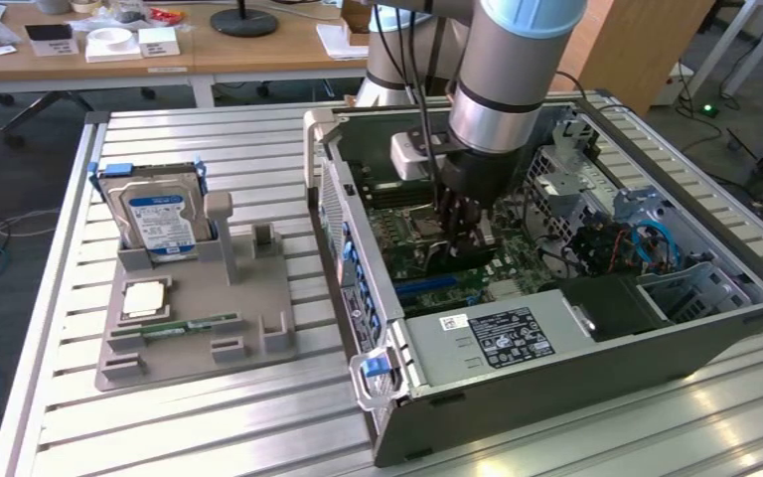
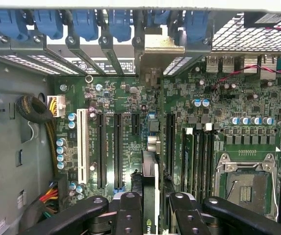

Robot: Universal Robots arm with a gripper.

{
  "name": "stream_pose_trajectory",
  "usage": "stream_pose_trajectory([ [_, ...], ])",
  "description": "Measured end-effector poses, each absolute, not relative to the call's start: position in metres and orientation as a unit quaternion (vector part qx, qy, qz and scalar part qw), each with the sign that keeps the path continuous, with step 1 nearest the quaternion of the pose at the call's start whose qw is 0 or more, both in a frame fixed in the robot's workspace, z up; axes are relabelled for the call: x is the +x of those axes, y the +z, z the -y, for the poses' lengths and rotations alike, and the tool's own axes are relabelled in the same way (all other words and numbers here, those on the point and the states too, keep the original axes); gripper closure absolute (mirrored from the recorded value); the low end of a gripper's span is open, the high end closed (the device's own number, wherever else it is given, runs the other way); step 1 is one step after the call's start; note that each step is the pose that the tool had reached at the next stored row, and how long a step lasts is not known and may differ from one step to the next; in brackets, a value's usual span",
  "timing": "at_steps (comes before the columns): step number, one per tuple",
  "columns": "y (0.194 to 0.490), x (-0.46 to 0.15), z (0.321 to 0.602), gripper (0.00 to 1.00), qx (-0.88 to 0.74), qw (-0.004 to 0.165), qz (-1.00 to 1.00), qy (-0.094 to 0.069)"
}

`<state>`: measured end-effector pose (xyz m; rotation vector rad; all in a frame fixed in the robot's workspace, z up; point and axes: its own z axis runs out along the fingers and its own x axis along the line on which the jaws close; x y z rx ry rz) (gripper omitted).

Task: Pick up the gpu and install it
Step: 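Insert the gpu into the slot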

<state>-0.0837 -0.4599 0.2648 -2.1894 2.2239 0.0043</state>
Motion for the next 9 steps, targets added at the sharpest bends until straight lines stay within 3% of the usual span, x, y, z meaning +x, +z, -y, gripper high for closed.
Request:
stream_pose_trajectory([
  [9,0.2648,-0.0856,0.4607,0.74,-0.702,0.010,-0.713,0.001],
])
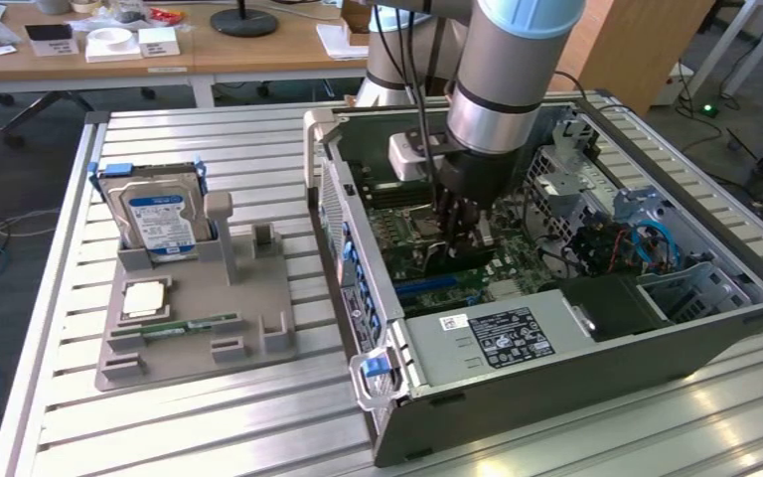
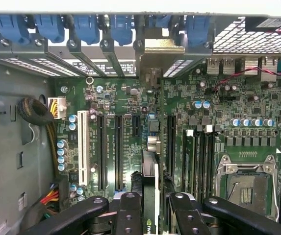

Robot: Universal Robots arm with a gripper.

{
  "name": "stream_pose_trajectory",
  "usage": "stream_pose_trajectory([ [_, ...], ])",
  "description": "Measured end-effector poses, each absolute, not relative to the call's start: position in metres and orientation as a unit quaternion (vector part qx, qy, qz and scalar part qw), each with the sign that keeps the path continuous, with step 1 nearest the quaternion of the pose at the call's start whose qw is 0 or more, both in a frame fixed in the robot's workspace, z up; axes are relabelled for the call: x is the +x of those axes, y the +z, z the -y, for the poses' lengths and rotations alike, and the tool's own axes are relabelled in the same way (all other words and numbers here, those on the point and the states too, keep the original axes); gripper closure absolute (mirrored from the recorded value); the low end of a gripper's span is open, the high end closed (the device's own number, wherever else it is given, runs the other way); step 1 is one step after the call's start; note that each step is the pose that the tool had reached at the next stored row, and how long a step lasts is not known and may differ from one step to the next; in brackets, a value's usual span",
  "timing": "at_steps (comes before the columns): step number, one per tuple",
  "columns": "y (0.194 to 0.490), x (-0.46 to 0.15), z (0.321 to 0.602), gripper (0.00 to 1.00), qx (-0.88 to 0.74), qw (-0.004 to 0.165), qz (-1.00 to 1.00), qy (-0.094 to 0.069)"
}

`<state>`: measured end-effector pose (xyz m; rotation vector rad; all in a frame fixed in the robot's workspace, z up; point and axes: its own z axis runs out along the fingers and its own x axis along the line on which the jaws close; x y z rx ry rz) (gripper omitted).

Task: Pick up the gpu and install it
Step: 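Insert the gpu into the slot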

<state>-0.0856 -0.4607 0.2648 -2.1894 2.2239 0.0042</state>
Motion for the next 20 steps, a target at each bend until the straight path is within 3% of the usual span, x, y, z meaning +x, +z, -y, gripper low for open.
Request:
stream_pose_trajectory([
  [20,0.2590,-0.0908,0.4612,0.74,-0.701,0.010,-0.713,0.001],
])
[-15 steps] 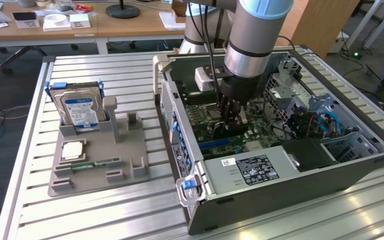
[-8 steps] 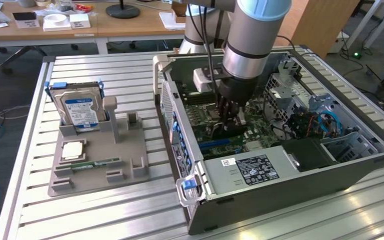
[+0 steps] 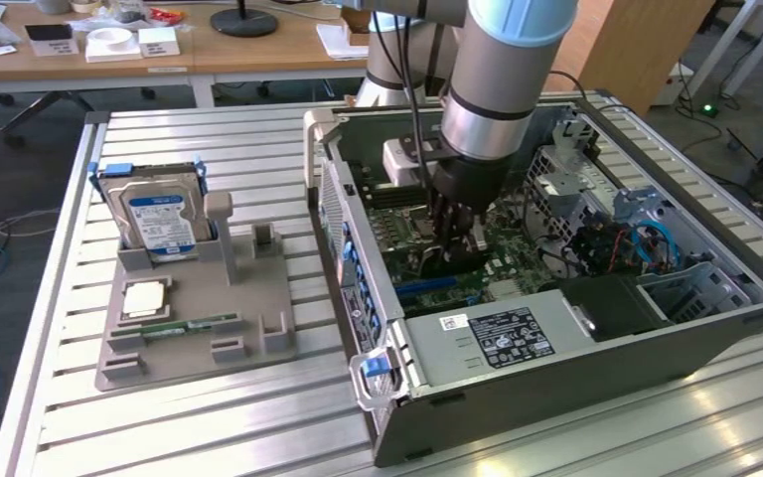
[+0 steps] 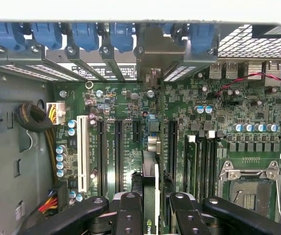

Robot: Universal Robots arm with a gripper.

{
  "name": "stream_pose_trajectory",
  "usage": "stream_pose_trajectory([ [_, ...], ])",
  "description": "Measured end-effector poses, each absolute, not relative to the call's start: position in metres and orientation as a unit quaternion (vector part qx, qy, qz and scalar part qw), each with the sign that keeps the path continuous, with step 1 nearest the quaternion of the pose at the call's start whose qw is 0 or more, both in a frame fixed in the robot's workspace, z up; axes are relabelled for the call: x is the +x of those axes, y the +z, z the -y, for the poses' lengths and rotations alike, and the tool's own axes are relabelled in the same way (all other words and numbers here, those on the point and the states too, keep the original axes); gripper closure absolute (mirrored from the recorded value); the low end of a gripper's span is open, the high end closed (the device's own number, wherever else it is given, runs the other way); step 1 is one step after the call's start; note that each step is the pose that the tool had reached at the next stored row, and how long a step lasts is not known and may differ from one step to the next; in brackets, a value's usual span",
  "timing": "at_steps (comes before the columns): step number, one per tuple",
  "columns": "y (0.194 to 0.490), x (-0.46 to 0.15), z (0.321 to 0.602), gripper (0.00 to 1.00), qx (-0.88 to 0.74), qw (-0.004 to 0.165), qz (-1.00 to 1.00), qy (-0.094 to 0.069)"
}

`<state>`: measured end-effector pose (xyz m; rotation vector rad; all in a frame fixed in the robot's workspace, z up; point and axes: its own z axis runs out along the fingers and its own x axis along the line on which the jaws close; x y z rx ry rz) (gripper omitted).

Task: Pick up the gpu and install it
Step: 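Insert the gpu into the slot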

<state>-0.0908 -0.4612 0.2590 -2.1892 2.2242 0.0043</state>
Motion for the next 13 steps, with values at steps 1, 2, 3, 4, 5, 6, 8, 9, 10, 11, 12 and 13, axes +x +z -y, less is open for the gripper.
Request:
stream_pose_trajectory([
  [1,0.2587,-0.0907,0.4613,0.74,-0.701,0.010,-0.713,0.001],
  [2,0.2584,-0.0907,0.4614,0.74,-0.702,0.010,-0.713,0.001],
  [3,0.2581,-0.0907,0.4615,0.74,-0.702,0.010,-0.713,0.001],
  [4,0.2578,-0.0907,0.4616,0.74,-0.702,0.010,-0.713,0.001],
  [5,0.2574,-0.0907,0.4617,0.74,-0.702,0.010,-0.713,0.001],
  [6,0.2571,-0.0906,0.4618,0.74,-0.702,0.010,-0.713,0.001],
  [8,0.2566,-0.0906,0.4619,0.74,-0.702,0.010,-0.713,0.001],
  [9,0.2566,-0.0907,0.4619,0.74,-0.702,0.010,-0.713,0.001],
  [10,0.2566,-0.0907,0.4619,0.74,-0.702,0.010,-0.713,0.001],
  [11,0.2565,-0.0906,0.4619,0.74,-0.702,0.010,-0.713,0.001],
  [12,0.2564,-0.0906,0.4619,0.74,-0.702,0.010,-0.713,0.001],
  [13,0.2561,-0.0906,0.4619,0.74,-0.702,0.011,-0.713,0.001],
])
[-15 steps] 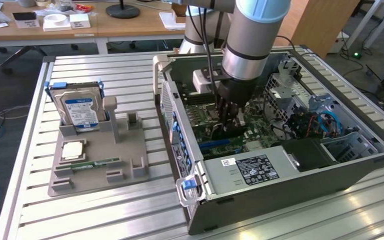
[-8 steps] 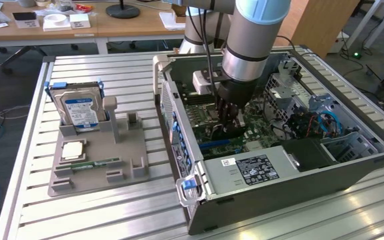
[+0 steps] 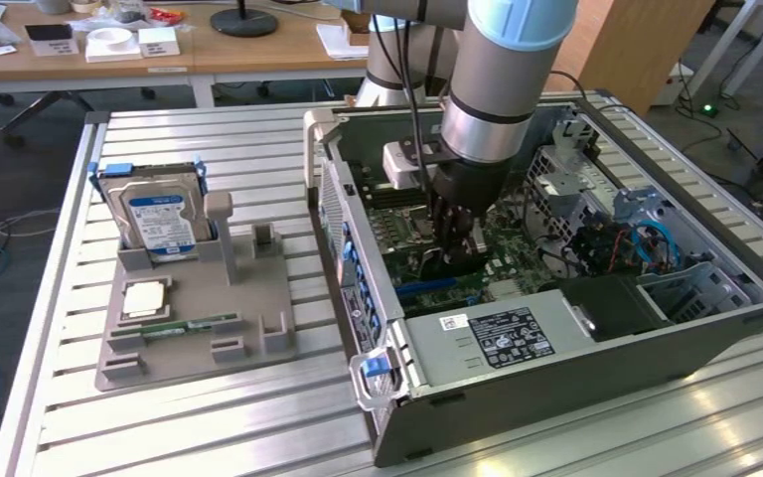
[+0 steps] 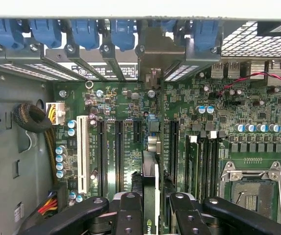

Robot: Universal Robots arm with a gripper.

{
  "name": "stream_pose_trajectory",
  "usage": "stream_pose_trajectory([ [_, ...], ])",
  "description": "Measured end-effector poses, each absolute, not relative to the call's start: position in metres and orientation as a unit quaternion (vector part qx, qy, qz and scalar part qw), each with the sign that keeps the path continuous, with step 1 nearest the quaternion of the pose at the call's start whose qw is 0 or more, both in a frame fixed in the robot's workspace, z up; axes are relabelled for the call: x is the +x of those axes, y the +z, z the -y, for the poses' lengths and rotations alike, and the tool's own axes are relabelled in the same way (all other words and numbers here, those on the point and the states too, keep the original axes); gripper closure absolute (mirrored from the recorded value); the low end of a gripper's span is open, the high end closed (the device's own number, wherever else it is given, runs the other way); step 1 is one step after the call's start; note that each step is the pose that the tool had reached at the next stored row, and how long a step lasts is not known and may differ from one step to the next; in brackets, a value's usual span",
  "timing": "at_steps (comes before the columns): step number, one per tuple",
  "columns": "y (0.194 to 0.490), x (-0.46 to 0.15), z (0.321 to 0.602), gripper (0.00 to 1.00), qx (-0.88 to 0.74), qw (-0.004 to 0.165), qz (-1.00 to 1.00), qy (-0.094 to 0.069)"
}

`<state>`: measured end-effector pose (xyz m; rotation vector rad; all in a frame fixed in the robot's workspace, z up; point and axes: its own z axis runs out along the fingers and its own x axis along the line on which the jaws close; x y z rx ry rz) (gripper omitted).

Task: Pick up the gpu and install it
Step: 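Insert the gpu into the slot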

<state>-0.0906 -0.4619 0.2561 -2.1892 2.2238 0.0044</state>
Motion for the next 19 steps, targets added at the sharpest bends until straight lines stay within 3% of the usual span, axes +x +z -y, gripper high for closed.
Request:
stream_pose_trajectory([
  [19,0.2532,-0.0888,0.4619,0.74,-0.702,0.010,-0.713,0.002],
])
